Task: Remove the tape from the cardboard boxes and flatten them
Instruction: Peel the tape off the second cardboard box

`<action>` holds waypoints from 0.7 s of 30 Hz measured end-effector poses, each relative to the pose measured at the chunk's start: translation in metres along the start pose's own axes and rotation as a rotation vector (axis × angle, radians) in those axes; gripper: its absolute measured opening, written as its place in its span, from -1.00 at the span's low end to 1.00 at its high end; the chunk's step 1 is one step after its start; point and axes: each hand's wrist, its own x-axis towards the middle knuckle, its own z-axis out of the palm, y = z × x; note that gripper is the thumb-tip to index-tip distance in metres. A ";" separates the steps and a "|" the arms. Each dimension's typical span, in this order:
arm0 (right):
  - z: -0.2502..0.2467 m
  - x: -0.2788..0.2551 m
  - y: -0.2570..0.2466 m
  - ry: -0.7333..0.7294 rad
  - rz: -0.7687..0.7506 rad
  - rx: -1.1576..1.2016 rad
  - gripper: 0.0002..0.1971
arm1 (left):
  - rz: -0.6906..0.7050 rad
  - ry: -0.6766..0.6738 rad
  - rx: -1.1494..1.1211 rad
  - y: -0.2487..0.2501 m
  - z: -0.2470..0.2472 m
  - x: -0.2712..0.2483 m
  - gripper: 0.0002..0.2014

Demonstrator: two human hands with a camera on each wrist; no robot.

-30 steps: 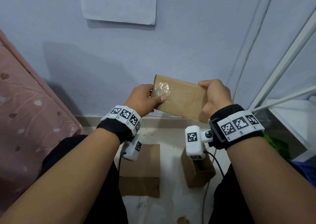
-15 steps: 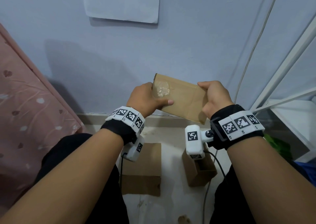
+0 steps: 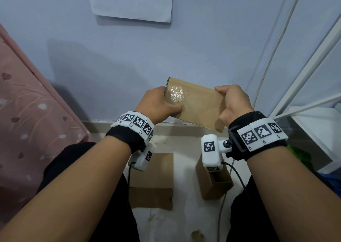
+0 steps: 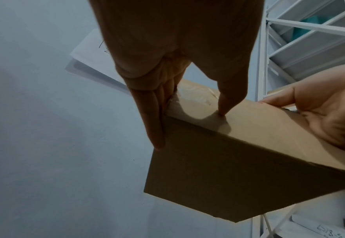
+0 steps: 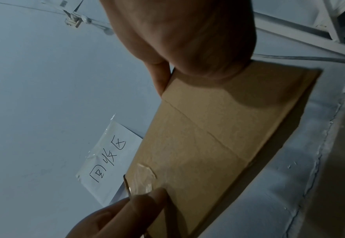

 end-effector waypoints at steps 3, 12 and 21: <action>0.000 -0.002 0.000 -0.002 -0.006 -0.002 -0.93 | 0.007 -0.002 0.006 0.001 0.000 -0.001 -0.66; -0.004 -0.004 -0.003 -0.006 -0.001 -0.001 -0.91 | 0.022 0.009 0.034 -0.002 0.001 -0.001 -0.65; 0.000 -0.012 0.001 -0.002 0.028 0.021 -0.85 | -0.058 0.180 -0.049 0.004 0.016 0.000 -0.50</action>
